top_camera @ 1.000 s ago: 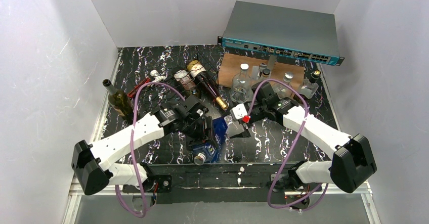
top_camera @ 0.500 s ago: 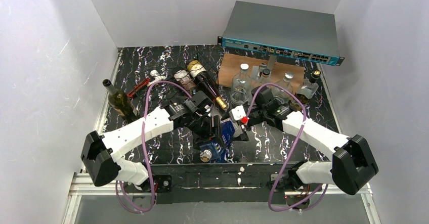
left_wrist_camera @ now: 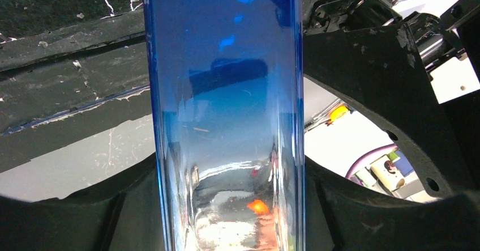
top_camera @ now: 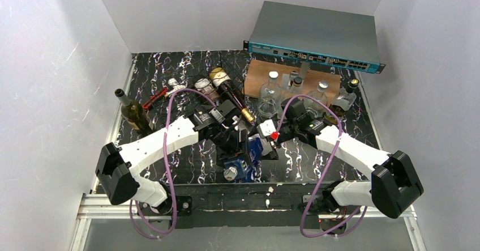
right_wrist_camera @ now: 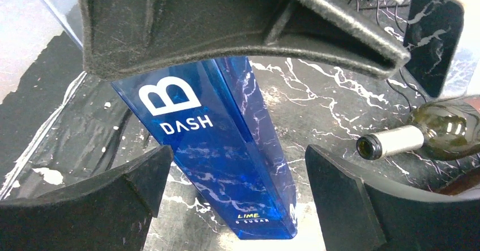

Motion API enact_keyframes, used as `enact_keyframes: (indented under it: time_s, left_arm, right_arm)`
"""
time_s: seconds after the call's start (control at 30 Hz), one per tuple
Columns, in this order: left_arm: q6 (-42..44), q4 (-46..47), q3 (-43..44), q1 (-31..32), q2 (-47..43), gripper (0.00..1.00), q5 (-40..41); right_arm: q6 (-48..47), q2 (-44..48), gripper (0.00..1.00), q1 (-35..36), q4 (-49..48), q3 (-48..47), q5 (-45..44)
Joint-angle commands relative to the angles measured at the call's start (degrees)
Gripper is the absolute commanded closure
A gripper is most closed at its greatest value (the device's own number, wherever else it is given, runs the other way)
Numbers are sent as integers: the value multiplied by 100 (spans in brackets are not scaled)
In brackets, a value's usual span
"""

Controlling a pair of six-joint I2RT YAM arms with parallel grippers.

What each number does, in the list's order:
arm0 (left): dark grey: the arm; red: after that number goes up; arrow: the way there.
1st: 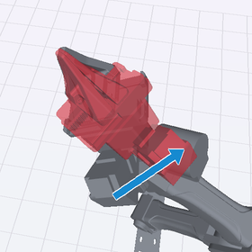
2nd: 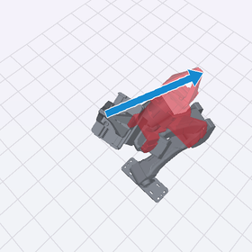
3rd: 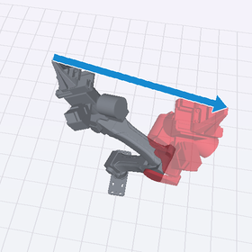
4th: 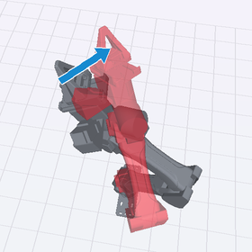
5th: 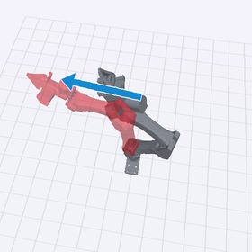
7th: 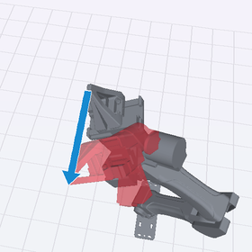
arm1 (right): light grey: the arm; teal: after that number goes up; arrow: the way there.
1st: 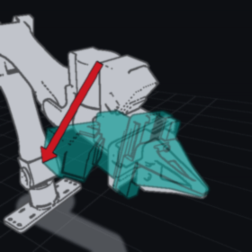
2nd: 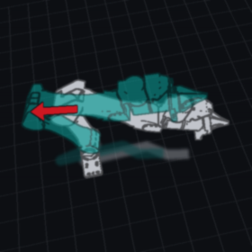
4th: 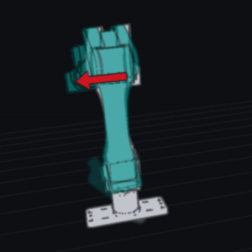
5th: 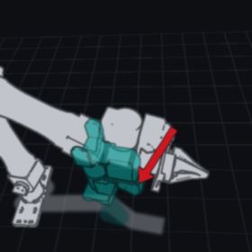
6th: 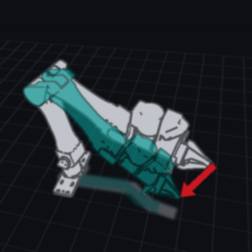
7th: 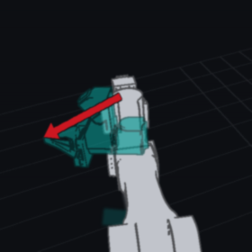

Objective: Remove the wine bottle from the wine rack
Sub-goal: Place the wine bottle at the center of the board.

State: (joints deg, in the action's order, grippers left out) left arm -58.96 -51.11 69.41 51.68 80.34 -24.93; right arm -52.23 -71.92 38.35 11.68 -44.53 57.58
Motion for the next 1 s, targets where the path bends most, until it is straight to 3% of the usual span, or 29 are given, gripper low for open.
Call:
enact_keyframes:
  time_s: [0.0, 0.3, 0.57, 0.77, 0.87, 0.97]
  left_arm:
    - [137, 630, 491, -63, -52, 100, -468]
    - [162, 559, 622, -149, -18, 100, -430]
    - [-14, 772, 705, -184, 77, 100, -619]
    - [-27, 866, 674, -226, 123, 100, -752]
    - [-15, 911, 606, -251, 99, 100, -774]
    - [-21, 974, 521, -272, 72, 100, -783]
  right_arm:
    - [-341, 108, 2, 111, 486, -149, 578]
    - [-104, 99, 2, 111, 377, -181, 481]
    - [821, 31, 2, 111, -825, 197, 110]
    - [905, 3, 2, 110, -1284, 392, -49]
    - [847, -14, 6, 109, -1361, 441, -118]
    - [624, -59, 18, 108, -1272, 445, -81]
